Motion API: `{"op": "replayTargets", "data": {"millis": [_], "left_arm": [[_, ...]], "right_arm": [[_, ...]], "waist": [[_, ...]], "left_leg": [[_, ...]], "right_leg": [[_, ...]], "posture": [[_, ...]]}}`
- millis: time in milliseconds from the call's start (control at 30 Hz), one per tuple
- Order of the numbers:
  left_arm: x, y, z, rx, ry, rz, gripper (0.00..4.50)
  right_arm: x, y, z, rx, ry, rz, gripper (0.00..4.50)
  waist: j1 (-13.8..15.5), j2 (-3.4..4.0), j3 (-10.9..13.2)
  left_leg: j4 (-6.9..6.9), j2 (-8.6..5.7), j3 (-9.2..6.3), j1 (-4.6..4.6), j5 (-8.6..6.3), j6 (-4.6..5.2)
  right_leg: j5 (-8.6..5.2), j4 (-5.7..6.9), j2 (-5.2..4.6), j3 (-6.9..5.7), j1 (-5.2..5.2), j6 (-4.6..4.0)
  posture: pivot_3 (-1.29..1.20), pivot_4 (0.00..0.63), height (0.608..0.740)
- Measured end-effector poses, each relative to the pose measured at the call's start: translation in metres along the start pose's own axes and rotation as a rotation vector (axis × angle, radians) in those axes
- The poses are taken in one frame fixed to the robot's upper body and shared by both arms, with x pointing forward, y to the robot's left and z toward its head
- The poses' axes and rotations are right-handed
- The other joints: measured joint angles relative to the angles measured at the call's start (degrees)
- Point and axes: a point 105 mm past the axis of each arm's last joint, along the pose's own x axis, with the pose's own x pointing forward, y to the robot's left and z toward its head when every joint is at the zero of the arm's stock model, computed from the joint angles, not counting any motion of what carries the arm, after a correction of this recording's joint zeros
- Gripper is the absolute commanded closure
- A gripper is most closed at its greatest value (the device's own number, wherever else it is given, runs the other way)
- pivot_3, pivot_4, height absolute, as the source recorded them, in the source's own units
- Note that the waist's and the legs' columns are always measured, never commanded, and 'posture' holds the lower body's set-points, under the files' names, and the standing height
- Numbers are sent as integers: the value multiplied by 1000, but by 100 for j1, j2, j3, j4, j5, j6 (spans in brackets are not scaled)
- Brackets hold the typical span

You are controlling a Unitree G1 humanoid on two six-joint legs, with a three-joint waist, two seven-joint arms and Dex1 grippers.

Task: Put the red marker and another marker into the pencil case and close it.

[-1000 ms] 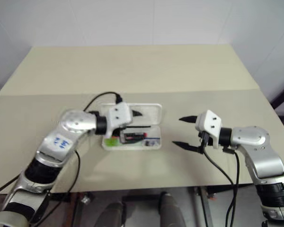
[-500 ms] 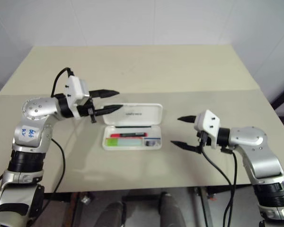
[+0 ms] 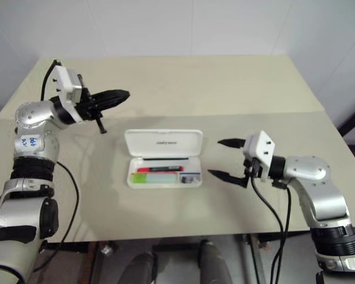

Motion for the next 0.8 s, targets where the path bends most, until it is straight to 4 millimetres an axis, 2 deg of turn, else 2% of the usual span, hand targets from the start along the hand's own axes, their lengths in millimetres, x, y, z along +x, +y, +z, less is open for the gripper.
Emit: {"op": "replayTargets", "data": {"millis": [100,233,567,800], "left_arm": [[-16,2,-25,-34,102,7,4431],[-26,-11,-47,-97,173,-73,4431],[-32,-40,-57,-187,183,-294,4431],[-29,-51,-63,-202,185,-330,4431]], "right_arm": [[0,0,1,4,-9,2,0],[0,0,2,11,-17,10,0],[-2,3,-8,101,36,63,0],[-2,5,-6,148,-11,117,0]], "waist": [[-8,0,0],[8,0,0],[-4,0,0],[3,-1,0]], "left_leg": [[0,0,0,0,0,1],[3,0,0,-5,-1,1],[2,0,0,-3,-1,2],[6,1,-1,-3,-1,2]], "right_leg": [[1,1,0,0,-1,2],[1,1,0,-1,-1,2],[1,5,-1,-1,-1,2],[1,12,-1,-1,-2,2]], "posture": [[0,150,740],[0,150,740],[0,150,740],[0,150,740]]}}
